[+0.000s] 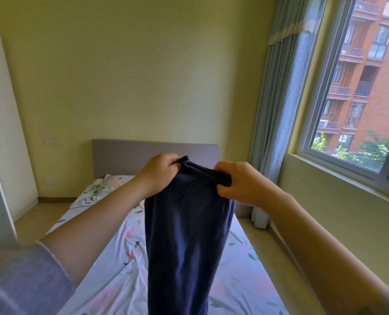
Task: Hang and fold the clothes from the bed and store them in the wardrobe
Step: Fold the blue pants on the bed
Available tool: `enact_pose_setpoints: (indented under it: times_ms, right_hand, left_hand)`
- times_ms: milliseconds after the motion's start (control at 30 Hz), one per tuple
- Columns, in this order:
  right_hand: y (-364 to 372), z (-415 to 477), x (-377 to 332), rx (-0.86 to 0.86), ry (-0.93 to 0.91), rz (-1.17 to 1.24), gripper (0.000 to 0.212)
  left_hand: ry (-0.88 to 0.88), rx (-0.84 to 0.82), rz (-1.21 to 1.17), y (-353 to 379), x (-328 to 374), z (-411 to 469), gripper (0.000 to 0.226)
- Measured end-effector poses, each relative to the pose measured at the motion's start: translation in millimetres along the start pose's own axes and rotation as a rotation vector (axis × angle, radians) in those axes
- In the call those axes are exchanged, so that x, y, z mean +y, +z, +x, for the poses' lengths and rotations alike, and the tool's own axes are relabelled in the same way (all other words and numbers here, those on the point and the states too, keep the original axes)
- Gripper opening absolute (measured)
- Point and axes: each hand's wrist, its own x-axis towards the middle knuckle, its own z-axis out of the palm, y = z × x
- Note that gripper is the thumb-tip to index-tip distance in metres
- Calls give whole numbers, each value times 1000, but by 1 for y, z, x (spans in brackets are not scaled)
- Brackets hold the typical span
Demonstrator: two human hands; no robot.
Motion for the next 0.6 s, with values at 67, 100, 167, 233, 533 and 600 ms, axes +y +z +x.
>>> enact_pose_setpoints:
  times_ms: [67,100,167,233,533,600]
  right_hand:
    - [-6,2,2,68,-50,-97,13]
    - [-7,2,2,101,-81,-131,13]
    - [-8,3,3,139,-131,-184,12]
    - [-7,3,4,160,-154,-200,15]
    - [16,4,12,248,-69,116,63]
    - [26,5,16,254,-9,251,69]
  left_hand:
    - [10,-25,-42,2,-1,-3,32]
    - [12,-41,-81,1,0,-4,35]
    - [12,-86,-138,0,1,-6,39]
    - [21,-107,-116,-1,2,-6,34]
    - [105,8,-211,-4,-1,1,12]
    - [122,-11,-256,-5,0,0,11]
